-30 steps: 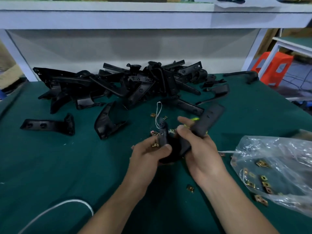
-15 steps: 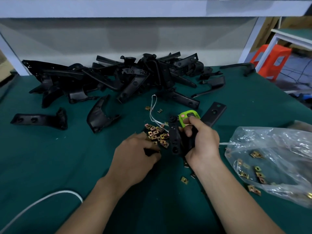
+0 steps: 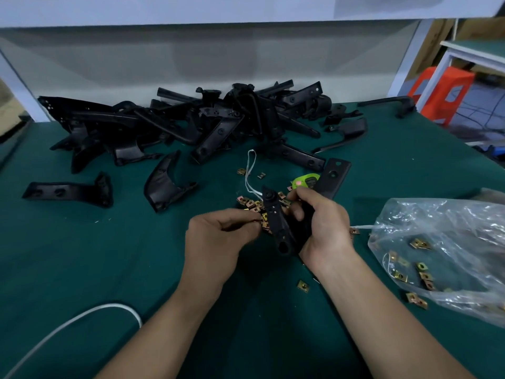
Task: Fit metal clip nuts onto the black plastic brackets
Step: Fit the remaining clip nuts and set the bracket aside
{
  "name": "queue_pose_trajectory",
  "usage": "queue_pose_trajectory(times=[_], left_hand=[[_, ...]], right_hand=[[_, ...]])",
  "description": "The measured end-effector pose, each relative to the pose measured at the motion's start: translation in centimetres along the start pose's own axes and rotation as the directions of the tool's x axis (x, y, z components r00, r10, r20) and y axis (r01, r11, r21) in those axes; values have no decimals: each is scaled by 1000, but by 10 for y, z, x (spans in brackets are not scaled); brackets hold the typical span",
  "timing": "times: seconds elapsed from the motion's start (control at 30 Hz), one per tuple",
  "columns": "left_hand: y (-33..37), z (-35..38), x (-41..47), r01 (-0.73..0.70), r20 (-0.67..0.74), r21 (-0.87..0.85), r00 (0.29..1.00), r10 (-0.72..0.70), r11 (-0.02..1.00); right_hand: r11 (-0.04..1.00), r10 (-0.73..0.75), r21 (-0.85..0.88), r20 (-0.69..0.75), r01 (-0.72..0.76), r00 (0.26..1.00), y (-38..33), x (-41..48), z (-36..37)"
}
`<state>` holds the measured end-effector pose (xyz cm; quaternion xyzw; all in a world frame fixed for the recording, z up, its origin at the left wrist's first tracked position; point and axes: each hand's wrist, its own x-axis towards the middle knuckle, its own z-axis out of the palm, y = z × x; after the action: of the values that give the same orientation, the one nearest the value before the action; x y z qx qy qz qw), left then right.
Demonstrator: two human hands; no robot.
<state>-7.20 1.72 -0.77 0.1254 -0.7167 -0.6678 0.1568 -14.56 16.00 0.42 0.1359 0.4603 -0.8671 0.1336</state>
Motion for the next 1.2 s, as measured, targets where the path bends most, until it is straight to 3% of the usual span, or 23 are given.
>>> queue_pose_trajectory(times=[0.1,0.2,0.3,0.47,0.9,1.07,1.2], left_hand=[[5,0,0,61,39,-221,998,-54,973],[7,3,2,128,-18,-332,990,-142,934],[8,3,4,160,-60,-364,979,-195,918],[9,2,3,241,-6,-427,963,-270,871],[13,1,0,282,117,-465,959,-257,839],[11,-1,0,313,125,-436,950,-288,844],[12,0,0,323,113,-481,945,-308,815]], right_hand=[[1000,-3,-10,6,3,1000,1,-1,0],[1000,-12,9,4,12,1000,2,0,0],[1000,-24,11,2,24,1000,2,1,0],[1000,-16,-6,35,17,999,5,2,-2],[998,7,-67,59,-3,998,5,0,0],[992,-53,-107,92,63,994,9,0,0],[998,-23,-52,83,27,996,9,-1,2]])
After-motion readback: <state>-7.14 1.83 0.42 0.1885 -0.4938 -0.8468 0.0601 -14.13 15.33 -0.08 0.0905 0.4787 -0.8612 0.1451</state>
